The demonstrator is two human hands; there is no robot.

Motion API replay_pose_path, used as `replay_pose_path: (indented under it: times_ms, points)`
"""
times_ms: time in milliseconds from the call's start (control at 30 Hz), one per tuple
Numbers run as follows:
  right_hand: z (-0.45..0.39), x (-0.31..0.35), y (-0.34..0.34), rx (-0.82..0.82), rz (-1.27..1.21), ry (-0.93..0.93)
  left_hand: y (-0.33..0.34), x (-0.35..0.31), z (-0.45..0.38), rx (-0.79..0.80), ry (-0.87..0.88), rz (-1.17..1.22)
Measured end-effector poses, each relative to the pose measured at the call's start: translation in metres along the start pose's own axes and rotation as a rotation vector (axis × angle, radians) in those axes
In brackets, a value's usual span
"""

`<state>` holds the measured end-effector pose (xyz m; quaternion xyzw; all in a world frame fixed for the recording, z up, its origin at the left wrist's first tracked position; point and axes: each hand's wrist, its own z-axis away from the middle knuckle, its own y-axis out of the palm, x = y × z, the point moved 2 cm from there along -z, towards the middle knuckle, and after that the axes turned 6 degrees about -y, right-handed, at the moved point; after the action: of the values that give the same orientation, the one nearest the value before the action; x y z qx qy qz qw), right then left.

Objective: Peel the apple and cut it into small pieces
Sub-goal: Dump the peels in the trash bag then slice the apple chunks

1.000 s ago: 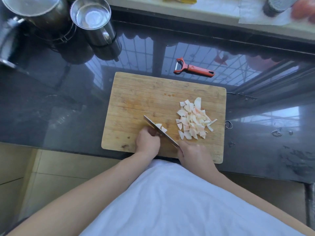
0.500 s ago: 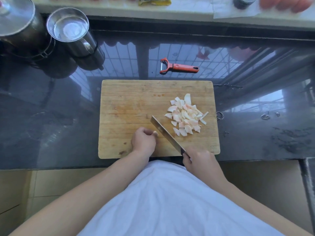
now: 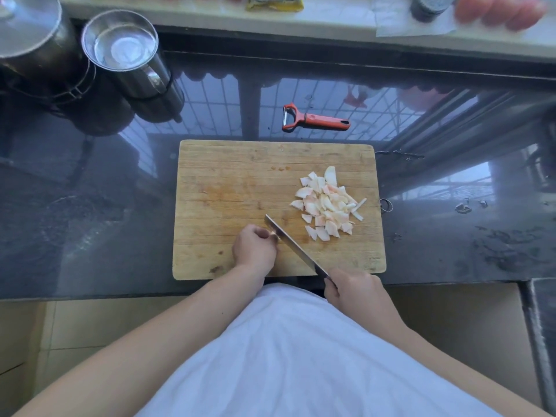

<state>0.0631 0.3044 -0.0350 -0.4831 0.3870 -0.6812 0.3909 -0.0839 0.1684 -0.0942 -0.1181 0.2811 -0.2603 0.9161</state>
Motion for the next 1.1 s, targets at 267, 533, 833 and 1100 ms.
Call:
replay_pose_path:
  times_ms: [267, 533, 833, 1100]
  points:
    - [-0.029, 0.004, 0.019, 0.079, 0.036, 0.032, 0.000, 0.001, -0.003, 0.018, 0.010, 0.002]
    - [-0.041, 0.020, 0.007, -0.059, -0.114, 0.025, -0.007, 0.000, 0.002, 0.029, 0.011, 0.005]
    - [-0.007, 0.014, 0.001, -0.004, -0.033, 0.048, -0.015, 0.003, 0.000, 0.060, 0.021, 0.054]
    - [-0.011, 0.019, 0.006, 0.036, -0.029, 0.097, -0.014, 0.000, 0.002, 0.030, 0.170, -0.148]
